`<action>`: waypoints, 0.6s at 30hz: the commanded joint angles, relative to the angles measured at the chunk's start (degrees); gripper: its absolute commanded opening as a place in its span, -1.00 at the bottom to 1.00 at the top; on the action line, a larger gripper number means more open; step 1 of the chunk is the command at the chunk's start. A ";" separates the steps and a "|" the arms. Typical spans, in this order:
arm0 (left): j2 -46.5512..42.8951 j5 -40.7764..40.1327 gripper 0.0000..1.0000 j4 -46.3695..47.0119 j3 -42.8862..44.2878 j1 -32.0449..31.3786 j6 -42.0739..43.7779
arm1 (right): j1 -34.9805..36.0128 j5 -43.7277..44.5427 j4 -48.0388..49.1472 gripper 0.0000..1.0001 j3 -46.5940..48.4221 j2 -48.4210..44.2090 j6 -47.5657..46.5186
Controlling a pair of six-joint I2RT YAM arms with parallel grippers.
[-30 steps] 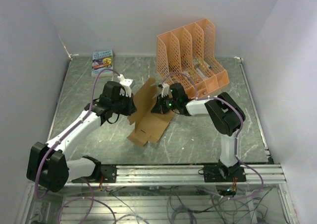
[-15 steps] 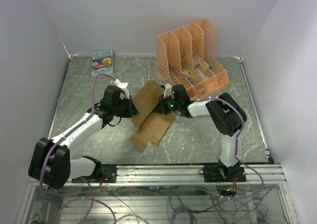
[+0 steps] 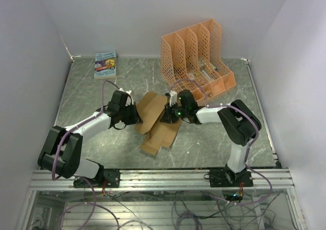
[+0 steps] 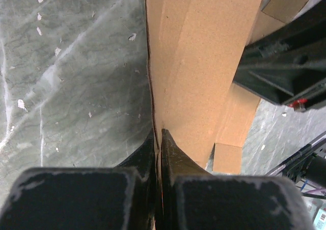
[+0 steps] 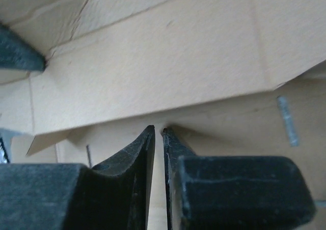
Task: Fold the paper box
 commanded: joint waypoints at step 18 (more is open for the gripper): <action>-12.37 3.38 -0.86 4.37 -3.33 -0.02 5.72 | -14.73 -13.93 -17.32 0.14 -7.11 -19.43 -10.89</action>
